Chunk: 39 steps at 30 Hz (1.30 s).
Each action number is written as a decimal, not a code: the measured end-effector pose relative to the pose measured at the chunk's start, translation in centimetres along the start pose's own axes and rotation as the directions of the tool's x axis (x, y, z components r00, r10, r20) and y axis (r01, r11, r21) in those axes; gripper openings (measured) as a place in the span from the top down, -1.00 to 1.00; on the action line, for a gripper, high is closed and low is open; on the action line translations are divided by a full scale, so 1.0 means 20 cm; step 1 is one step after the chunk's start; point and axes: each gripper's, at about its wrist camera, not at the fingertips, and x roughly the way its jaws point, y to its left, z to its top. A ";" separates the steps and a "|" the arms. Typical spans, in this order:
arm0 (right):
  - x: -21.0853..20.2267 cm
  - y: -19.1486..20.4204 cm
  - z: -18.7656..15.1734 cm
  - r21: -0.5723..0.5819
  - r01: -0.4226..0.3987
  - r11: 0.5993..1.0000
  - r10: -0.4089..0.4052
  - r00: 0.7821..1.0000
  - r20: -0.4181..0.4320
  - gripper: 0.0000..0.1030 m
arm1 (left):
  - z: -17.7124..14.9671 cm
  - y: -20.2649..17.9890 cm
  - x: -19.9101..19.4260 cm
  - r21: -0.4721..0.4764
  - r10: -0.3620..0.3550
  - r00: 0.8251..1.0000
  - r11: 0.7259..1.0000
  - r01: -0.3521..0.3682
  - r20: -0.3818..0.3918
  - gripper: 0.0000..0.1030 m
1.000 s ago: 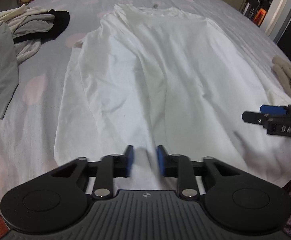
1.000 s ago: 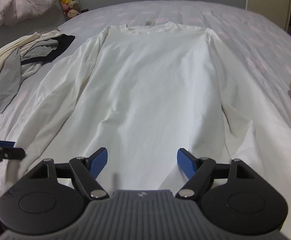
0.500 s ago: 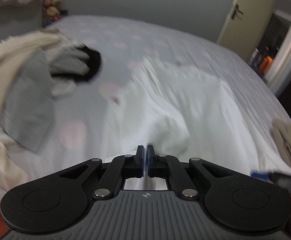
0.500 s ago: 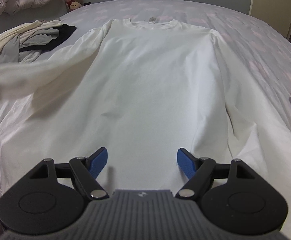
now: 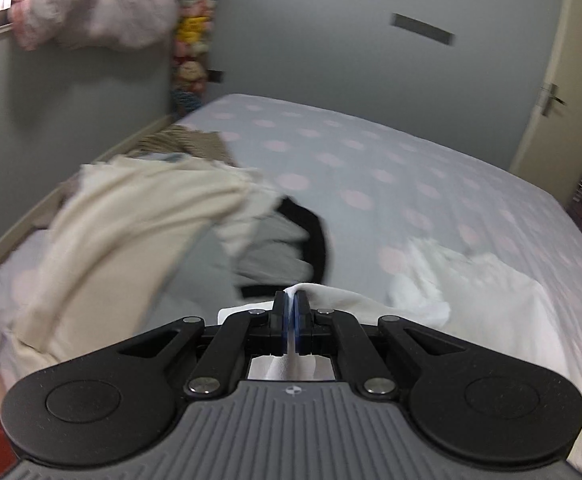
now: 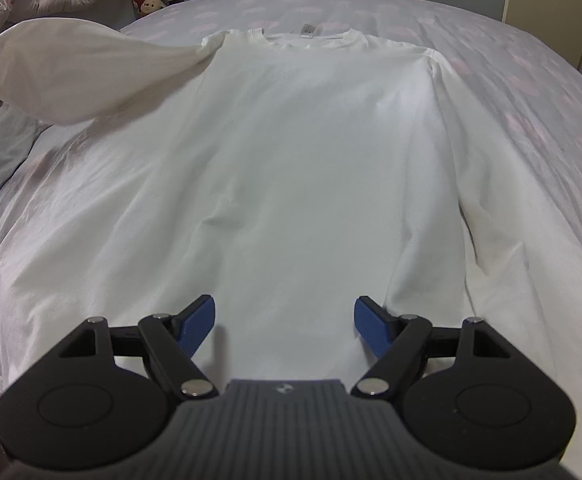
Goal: Fold clothes
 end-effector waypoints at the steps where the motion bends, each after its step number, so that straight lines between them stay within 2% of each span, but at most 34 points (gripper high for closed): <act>1: 0.00 0.00 0.00 0.002 -0.002 1.000 0.002 1.000 0.000 -0.53 | 0.02 0.05 0.02 -0.014 0.022 1.000 1.000 -0.022 -0.004 0.98; 6: 0.00 -0.01 0.00 0.014 -0.013 1.000 0.013 1.000 -0.002 -0.53 | 0.06 0.31 0.15 -0.093 0.117 0.992 0.988 -0.121 -0.048 0.98; 9: 0.01 -0.01 0.00 0.017 -0.019 1.000 0.019 1.000 -0.005 -0.53 | 0.06 0.46 0.22 -0.158 0.146 0.985 0.975 -0.159 -0.087 0.98; 14: 0.01 -0.02 -0.01 0.021 -0.023 1.000 0.023 1.000 -0.009 -0.53 | 0.03 0.62 0.37 -0.265 0.125 0.984 0.952 -0.156 -0.131 0.97; 17: 0.01 -0.02 -0.01 0.029 -0.029 0.999 0.029 1.000 -0.007 -0.53 | 0.02 0.65 0.40 -0.286 0.125 0.986 0.946 -0.153 -0.113 0.82; 19: 0.01 -0.03 0.00 0.034 -0.032 0.999 0.032 0.999 -0.006 -0.53 | 0.02 0.67 0.38 -0.297 0.134 0.986 0.942 -0.157 -0.096 0.58; 20: 0.02 -0.03 0.00 0.036 -0.034 0.999 0.034 0.999 -0.006 -0.53 | 0.02 0.68 0.37 -0.303 0.138 0.987 0.940 -0.158 -0.087 0.54; 22: 0.02 -0.03 0.00 0.039 -0.038 0.999 0.038 0.999 -0.006 -0.53 | 0.02 0.68 0.32 -0.278 0.155 0.985 0.946 -0.169 -0.071 0.42; 26: 0.02 -0.04 0.00 0.044 -0.046 0.998 0.046 0.999 -0.004 -0.53 | 0.03 0.64 0.20 -0.189 0.185 0.982 0.964 -0.188 -0.034 0.40; 30: 0.02 -0.04 0.01 0.046 -0.047 0.998 0.047 0.999 -0.004 -0.53 | -0.02 0.52 0.07 -0.033 0.153 0.988 0.987 -0.154 -0.019 0.40; 31: 0.02 -0.04 0.01 0.046 -0.047 0.998 0.048 0.999 -0.004 -0.53 | -0.04 0.48 0.05 0.014 0.148 0.989 0.989 -0.148 -0.020 0.34; 34: 0.02 -0.04 0.01 0.046 -0.049 0.998 0.049 0.999 -0.003 -0.53 | -0.11 0.38 0.04 0.117 0.163 0.986 0.980 -0.158 -0.035 0.07; 36: 0.01 -0.04 0.00 0.049 -0.048 0.998 0.049 0.999 -0.001 -0.53 | -0.16 0.35 0.06 0.159 0.182 0.982 0.972 -0.171 -0.054 0.07; 39: 0.01 -0.05 0.00 0.055 -0.054 0.997 0.053 0.999 0.004 -0.53 | -0.21 0.36 0.14 0.170 0.227 0.969 0.963 -0.209 -0.094 0.07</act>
